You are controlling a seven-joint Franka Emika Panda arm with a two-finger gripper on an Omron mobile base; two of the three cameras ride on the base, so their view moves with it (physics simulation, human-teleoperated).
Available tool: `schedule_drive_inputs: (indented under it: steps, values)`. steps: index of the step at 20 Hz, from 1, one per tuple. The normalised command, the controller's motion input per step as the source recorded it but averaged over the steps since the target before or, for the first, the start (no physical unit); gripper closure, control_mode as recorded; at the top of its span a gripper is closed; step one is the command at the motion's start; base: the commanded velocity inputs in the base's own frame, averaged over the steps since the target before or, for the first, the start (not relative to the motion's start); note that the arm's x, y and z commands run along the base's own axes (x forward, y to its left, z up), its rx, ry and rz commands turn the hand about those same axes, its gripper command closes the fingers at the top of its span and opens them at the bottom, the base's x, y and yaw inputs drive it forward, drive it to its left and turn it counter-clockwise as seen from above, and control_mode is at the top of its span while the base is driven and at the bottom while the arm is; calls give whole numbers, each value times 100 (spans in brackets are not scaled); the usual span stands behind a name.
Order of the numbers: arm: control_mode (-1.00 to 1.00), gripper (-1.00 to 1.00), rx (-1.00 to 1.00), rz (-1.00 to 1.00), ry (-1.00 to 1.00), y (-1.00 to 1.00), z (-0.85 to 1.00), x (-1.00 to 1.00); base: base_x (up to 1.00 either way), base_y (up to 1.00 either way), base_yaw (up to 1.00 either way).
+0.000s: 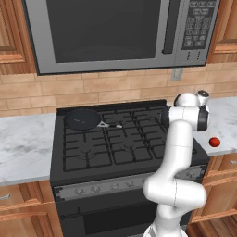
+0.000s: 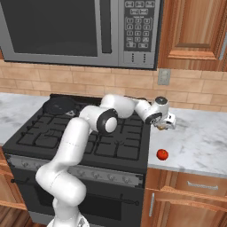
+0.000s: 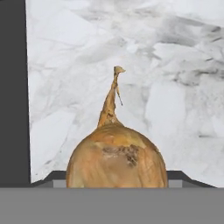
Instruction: Place the pan on the rear left burner on the stove. Then place the tomato and the onion in the pan and turn on the rear left burner.
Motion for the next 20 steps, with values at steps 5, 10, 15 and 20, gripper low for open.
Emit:
schedule_drive_inputs:
  steps: [5,10,15,20]
  values:
    - [-100,100,0,0,-6,12,22,-48,0,0,0]
    - [-100,100,0,0,-7,34,38,-61,0,0,0]
    - [-100,100,0,0,-8,44,33,-52,0,0,0]
    - [-100,100,0,0,-7,47,37,-32,0,0,0]
